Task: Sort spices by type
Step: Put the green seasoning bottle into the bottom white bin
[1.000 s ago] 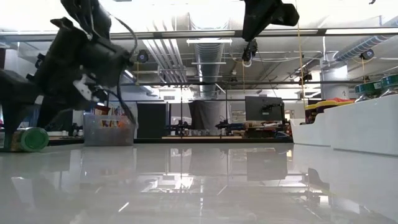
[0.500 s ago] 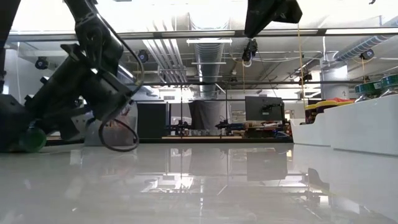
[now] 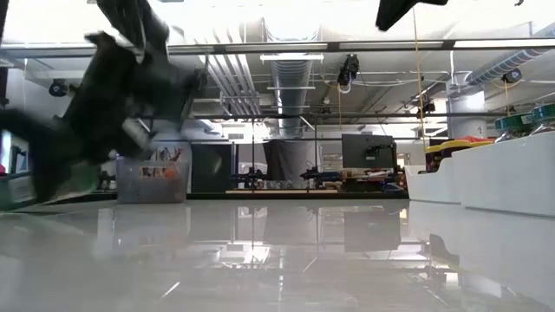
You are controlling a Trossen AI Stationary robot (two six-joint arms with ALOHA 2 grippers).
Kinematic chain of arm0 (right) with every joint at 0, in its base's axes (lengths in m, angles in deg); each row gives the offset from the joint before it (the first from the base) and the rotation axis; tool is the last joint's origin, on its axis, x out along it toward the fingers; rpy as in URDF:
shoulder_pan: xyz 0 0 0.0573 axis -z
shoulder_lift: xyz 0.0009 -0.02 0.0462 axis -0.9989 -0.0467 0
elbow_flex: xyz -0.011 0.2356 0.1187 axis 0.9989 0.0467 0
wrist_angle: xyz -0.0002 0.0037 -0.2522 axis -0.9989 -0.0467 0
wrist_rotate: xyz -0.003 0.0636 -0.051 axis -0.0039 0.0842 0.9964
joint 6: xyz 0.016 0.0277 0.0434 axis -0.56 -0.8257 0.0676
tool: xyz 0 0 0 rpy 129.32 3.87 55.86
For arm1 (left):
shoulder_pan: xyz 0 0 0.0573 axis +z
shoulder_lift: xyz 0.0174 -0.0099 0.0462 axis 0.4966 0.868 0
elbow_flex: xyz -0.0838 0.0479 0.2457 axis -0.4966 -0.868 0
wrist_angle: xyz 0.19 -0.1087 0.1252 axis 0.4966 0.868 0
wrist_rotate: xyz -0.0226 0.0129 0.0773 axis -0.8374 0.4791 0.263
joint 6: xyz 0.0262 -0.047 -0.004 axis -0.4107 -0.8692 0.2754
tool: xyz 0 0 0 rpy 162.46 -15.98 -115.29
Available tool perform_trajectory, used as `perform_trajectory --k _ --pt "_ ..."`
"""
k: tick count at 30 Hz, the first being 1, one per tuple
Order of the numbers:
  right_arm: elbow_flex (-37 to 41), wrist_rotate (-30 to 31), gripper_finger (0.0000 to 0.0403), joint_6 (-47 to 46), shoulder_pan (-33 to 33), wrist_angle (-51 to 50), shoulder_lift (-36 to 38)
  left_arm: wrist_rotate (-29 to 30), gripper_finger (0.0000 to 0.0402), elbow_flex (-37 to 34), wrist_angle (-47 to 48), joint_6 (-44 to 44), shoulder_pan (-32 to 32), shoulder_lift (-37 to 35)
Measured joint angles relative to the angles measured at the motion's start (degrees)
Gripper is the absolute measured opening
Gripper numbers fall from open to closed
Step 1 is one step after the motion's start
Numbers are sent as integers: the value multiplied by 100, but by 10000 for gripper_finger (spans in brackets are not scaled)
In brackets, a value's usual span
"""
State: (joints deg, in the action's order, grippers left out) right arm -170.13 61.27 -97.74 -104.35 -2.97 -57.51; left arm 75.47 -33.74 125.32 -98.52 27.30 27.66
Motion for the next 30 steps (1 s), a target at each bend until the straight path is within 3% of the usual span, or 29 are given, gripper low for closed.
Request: perform_trajectory --k 3,9,12,15,19,24,30 --pt "0 221 29 4 -78 -191 212 -127 181 316 -748 -469 -140 -505" --pt "12 411 29 44 -256 -274 618 -56 181 429 -3915 -772 -486 -1291" --pt "15 411 29 42 -353 -281 761 343 181 314 -5647 -691 -588 -1381" --pt "15 411 29 -32 -444 -286 869 839 181 288 -6675 -720 -579 -1221" --pt "15 411 29 -44 -574 -293 985 1456 181 278 -7468 -963 -508 -796" --pt "15 408 29 28 -738 -310 1075 1797 181 338 -8454 -1507 -476 -70" --pt "17 400 29 49 -746 -460 1130 2459 181 1307 -7693 -1782 -537 853"
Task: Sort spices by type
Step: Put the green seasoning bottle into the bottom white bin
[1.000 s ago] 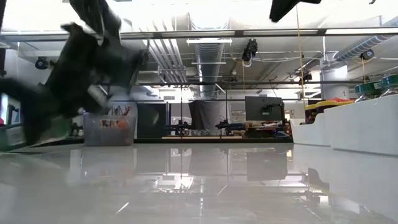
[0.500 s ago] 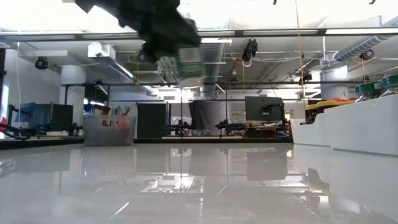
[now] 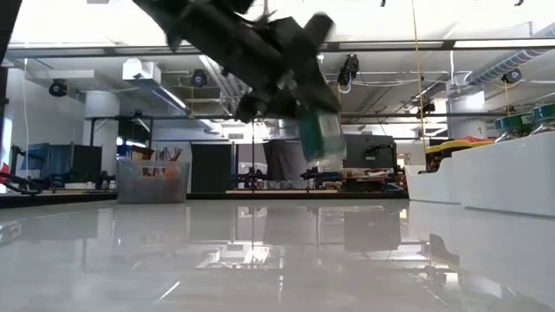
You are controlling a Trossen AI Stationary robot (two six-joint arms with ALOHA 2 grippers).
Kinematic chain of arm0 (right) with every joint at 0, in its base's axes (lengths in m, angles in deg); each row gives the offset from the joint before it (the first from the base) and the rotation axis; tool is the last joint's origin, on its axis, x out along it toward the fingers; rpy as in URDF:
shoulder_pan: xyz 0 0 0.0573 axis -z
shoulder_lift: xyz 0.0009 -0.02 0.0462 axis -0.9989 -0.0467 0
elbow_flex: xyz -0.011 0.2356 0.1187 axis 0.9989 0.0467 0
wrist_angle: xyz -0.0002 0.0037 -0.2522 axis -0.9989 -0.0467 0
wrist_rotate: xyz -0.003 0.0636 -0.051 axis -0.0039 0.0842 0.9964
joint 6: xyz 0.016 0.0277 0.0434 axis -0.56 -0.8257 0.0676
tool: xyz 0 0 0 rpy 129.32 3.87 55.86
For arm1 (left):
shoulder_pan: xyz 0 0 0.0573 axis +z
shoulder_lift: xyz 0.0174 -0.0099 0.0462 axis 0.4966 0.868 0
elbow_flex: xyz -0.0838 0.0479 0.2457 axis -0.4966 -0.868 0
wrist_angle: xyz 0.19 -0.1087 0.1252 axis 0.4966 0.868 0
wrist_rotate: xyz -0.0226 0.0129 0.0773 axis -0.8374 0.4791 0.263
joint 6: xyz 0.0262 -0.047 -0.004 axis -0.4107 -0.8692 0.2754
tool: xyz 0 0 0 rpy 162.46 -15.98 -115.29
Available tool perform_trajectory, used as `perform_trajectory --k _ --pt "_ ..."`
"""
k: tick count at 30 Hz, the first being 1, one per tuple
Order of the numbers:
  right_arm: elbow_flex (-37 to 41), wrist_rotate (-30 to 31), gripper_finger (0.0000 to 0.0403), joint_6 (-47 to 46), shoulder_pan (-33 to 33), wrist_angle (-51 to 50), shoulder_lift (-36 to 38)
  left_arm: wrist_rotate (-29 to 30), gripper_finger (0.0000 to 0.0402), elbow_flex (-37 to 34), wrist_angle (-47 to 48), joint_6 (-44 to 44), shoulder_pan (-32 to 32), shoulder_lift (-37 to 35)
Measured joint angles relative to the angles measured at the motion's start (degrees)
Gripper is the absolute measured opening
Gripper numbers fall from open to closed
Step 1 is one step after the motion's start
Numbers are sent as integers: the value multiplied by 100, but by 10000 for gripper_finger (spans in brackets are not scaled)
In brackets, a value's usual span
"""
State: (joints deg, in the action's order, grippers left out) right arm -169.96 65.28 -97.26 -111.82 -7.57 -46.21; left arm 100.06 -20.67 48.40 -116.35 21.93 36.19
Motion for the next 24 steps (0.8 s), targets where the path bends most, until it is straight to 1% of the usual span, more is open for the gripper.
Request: perform_trajectory --k 3,5,9,12,15,19,24 --pt "-2 -7 29 -5 0 -44 22 393 181 527 823 -59 -2 375" --pt "-2 -9 29 -46 -15 -104 31 575 181 756 1059 -66 -2 543" --pt "-2 -32 29 -113 -47 -134 59 719 181 898 1034 -72 1 773" --pt "-2 -46 29 -160 -112 -135 59 1003 181 915 1059 -230 -2 979" --pt "-2 -50 29 -160 -133 -137 57 1167 181 922 963 -419 1 1143" --pt "-2 -48 29 -158 -127 -138 57 1436 181 921 817 -463 1 1281" --pt "-2 -48 29 -162 -127 -150 59 1454 184 919 275 -656 0 1501"
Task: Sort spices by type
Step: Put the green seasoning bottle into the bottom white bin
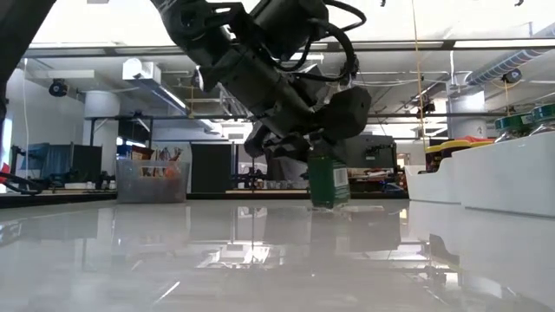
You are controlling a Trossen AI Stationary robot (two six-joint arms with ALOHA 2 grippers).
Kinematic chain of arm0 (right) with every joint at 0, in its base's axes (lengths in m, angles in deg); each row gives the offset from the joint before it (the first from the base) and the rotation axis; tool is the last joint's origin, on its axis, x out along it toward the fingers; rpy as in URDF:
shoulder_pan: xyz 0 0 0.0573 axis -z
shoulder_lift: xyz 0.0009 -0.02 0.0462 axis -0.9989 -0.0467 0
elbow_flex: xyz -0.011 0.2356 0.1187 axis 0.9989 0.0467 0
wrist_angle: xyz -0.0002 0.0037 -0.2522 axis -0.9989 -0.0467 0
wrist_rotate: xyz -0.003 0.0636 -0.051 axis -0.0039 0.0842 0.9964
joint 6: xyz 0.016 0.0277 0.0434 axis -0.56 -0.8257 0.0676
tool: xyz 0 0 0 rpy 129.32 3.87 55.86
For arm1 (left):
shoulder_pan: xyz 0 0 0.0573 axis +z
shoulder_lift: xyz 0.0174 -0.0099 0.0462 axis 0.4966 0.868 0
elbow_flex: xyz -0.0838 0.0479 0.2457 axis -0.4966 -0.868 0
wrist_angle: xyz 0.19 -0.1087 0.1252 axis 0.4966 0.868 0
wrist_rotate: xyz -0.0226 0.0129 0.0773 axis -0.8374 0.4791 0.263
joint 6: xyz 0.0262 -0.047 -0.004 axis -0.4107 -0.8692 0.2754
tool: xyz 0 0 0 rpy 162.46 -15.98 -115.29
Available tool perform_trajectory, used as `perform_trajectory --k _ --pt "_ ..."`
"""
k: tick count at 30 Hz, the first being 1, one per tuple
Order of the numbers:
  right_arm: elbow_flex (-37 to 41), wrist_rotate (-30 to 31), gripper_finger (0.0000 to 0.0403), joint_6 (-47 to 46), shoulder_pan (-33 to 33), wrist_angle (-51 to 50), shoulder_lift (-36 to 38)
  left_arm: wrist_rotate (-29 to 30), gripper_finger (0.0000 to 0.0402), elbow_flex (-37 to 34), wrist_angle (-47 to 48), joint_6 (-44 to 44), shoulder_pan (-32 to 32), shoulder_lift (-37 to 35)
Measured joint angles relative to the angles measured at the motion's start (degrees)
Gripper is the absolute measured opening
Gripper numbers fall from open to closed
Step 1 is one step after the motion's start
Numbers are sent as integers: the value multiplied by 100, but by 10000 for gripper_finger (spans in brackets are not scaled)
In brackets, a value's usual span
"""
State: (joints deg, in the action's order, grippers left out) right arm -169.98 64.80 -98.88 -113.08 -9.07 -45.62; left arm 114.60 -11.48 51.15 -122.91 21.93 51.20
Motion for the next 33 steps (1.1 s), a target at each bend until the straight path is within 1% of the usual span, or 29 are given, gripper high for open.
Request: perform_trajectory --k 4,8,12,16,18,21,23,26,28,33 --pt "0 0 29 -184 0 -66 7 10 185 55 24 -62 0 55" --pt "0 2 29 -195 0 -98 30 -26 185 154 404 -43 1 -6" --pt "0 2 29 -222 0 -116 42 -358 185 350 780 -23 30 -36" --pt "0 2 29 -239 0 -116 41 -750 183 714 1412 -13 63 -55" --pt "0 -26 29 -252 0 -116 37 -775 183 889 1873 -28 68 -67" --pt "0 -90 29 -254 0 -115 37 -803 183 1033 2280 -47 73 -88" --pt "0 -92 29 -244 0 -114 37 -920 183 1031 2232 -110 102 -108" --pt "0 -94 29 -238 0 -114 37 -1061 183 902 2232 -579 173 -111" --pt "0 -96 29 -238 0 -114 34 -1016 183 841 2188 -763 194 -109" --pt "0 -96 29 -303 0 -114 33 -1019 184 846 2080 -601 211 -115"
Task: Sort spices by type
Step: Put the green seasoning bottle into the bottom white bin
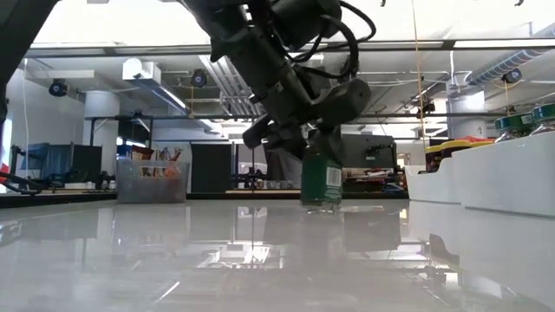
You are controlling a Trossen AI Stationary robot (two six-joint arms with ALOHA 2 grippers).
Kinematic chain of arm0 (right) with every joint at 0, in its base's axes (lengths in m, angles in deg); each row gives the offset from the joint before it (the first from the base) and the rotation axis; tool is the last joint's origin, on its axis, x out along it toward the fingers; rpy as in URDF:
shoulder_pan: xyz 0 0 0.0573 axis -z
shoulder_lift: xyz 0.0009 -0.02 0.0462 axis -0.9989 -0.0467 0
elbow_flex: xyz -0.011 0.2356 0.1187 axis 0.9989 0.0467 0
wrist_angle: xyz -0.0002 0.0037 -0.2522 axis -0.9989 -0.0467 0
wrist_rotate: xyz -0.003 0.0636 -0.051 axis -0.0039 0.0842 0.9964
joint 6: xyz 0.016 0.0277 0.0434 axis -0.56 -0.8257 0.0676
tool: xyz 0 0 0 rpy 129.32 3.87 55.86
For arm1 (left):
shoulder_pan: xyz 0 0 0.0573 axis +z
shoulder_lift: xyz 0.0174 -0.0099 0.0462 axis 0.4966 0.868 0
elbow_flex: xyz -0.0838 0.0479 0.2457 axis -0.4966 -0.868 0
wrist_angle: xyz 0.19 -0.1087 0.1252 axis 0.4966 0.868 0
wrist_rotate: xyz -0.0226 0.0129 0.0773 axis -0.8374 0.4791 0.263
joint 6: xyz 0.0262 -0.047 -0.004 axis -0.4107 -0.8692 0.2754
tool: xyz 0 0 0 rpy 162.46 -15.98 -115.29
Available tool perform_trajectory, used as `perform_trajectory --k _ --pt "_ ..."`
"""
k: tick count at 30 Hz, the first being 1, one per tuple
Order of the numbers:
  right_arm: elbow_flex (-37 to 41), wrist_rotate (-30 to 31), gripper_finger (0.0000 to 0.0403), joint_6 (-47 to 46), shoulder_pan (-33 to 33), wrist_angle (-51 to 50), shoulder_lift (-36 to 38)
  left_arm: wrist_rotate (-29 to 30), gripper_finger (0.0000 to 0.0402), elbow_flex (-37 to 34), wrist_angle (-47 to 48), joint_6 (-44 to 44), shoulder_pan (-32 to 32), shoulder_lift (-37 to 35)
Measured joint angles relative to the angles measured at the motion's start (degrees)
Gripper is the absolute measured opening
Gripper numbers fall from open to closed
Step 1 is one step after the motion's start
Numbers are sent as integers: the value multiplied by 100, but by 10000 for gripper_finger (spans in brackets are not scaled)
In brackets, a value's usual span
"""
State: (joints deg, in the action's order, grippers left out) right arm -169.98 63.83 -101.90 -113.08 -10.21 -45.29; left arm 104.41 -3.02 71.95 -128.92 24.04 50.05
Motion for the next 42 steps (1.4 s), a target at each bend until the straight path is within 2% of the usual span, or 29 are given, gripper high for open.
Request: perform_trajectory --k 7,12,18,27,35,42 --pt "0 -11 29 -21 -24 2 0 134 184 119 -7 40 -19 -20" --pt "0 -10 29 -87 -24 0 0 878 184 26 -294 14 -162 -20" --pt "0 -13 29 -141 -24 2 0 698 184 -495 -1117 -1 -181 -20" --pt "0 -15 29 -216 -24 7 -2 700 200 -626 -1164 127 -179 -20" --pt "0 -15 29 -333 -24 30 -2 558 198 -626 -1162 253 -177 -33" --pt "0 -26 29 395 -24 651 2 277 227 -641 -1121 274 -166 -39"
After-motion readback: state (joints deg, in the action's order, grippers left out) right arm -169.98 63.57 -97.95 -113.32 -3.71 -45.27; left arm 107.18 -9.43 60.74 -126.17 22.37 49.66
